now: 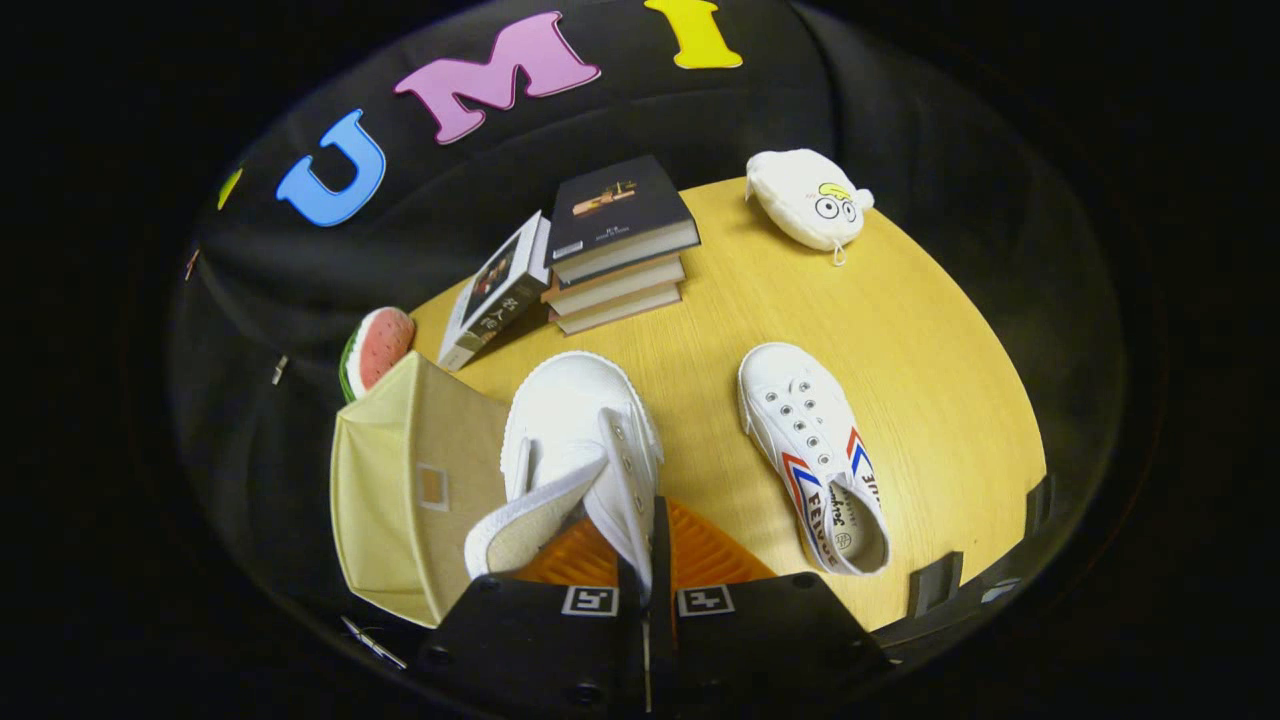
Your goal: Open the storage box then place both shoes into the box .Put the left shoe in first, then the right shoe, with the right side of both shoes facing outward in a uniform manner.
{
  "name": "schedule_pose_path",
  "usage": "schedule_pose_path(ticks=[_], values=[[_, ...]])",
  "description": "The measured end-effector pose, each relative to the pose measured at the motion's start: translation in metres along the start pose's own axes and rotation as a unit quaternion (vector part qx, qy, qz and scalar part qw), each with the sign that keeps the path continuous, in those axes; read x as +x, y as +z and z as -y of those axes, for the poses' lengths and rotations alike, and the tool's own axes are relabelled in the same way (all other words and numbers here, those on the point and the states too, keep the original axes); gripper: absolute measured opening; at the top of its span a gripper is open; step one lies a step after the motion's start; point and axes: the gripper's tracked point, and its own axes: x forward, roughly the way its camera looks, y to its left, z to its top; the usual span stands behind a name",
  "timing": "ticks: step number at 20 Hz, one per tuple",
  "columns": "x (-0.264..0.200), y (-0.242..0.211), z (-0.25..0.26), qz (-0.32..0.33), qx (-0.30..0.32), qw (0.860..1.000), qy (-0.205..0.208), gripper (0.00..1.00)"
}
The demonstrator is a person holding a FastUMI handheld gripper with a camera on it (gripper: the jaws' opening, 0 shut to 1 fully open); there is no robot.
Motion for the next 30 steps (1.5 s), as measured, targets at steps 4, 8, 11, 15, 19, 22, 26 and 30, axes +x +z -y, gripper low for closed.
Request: schedule_pose_path(ticks=[4,8,11,15,19,22,26,30], values=[[-0.038,0.030,-0.072,0.023,0.024,0.999,0.034,0.07],[-0.043,0.040,-0.145,0.041,0.031,0.996,0.071,0.07],[-0.027,0.026,-0.186,0.029,0.030,0.996,0.083,0.07],[0.008,-0.001,-0.217,-0.002,0.051,0.996,0.078,0.07],[0.037,-0.028,-0.234,-0.026,0.054,0.996,0.063,0.07],[0.053,-0.046,-0.234,-0.045,0.037,0.997,0.043,0.07],[0.074,-0.064,-0.238,-0.062,0.031,0.997,0.028,0.07],[0.085,-0.072,-0.245,-0.077,0.026,0.996,0.029,0.09]])
